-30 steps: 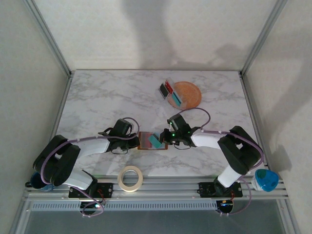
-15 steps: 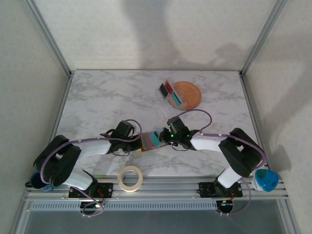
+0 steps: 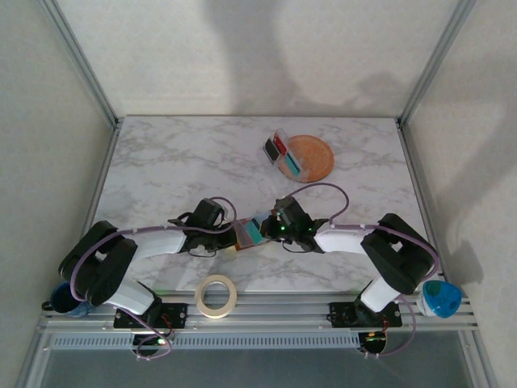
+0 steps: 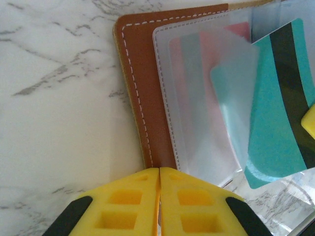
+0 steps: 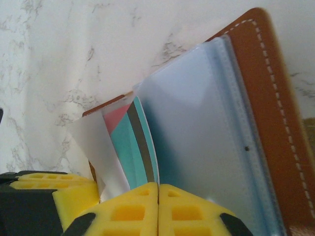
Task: Put the credit cards into the card holder
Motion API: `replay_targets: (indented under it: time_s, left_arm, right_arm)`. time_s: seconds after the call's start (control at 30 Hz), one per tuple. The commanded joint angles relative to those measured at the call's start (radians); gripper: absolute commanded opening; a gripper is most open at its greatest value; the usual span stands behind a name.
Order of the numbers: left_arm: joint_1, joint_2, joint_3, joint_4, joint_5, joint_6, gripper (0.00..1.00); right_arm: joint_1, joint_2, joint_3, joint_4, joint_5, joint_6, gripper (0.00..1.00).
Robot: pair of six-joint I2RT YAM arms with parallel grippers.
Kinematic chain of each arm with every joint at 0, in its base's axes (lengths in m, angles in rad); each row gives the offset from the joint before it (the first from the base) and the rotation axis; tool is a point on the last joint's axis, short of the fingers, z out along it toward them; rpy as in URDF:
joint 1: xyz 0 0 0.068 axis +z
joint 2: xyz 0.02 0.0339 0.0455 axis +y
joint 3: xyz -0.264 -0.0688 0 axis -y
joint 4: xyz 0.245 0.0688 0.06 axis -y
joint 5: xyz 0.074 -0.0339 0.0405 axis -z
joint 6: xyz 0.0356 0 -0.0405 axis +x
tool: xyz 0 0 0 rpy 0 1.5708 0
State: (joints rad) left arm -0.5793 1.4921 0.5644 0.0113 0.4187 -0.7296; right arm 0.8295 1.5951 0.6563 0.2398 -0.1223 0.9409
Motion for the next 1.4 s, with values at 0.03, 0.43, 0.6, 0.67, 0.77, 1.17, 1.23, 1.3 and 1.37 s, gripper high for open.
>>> replay_targets:
  time_s: [0.03,0.43,0.6,0.67,0.77,1.17,1.23,1.3,1.37]
  left_arm:
    - [-0.010,0.028,0.010,-0.062,-0.042,0.019,0.08]
    - [-0.010,0.058,0.018,-0.079,-0.067,0.037,0.08]
    - [-0.010,0.065,0.017,-0.080,-0.068,0.038,0.08]
    - [-0.010,0.072,0.023,-0.084,-0.070,0.038,0.08]
    - [-0.010,0.067,0.022,-0.080,-0.068,0.034,0.08]
    - [-0.010,0.079,0.019,-0.073,-0.069,0.035,0.07]
    - [-0.010,0.074,0.016,-0.070,-0.066,0.032,0.07]
    - [-0.010,0.067,0.010,-0.066,-0.071,0.029,0.07]
    - [-0.010,0.069,0.007,-0.059,-0.070,0.027,0.07]
  right_arm:
    - [0.032,0.025,0.026,-0.105,0.024,-0.062,0.10]
    - [0.031,-0.018,0.037,-0.157,0.092,-0.205,0.00]
    - [0.030,-0.022,0.046,-0.147,0.078,-0.280,0.00]
    - [0.027,-0.024,0.057,-0.158,0.072,-0.315,0.00]
    - [0.027,-0.001,0.062,-0.140,0.029,-0.323,0.00]
    - [0.027,0.009,0.016,-0.065,0.079,-0.266,0.00]
    - [0.027,0.008,-0.005,-0.030,0.078,-0.241,0.00]
    - [0.026,0.014,-0.010,-0.018,0.066,-0.230,0.00]
    - [0.028,0.019,-0.015,-0.005,0.062,-0.230,0.00]
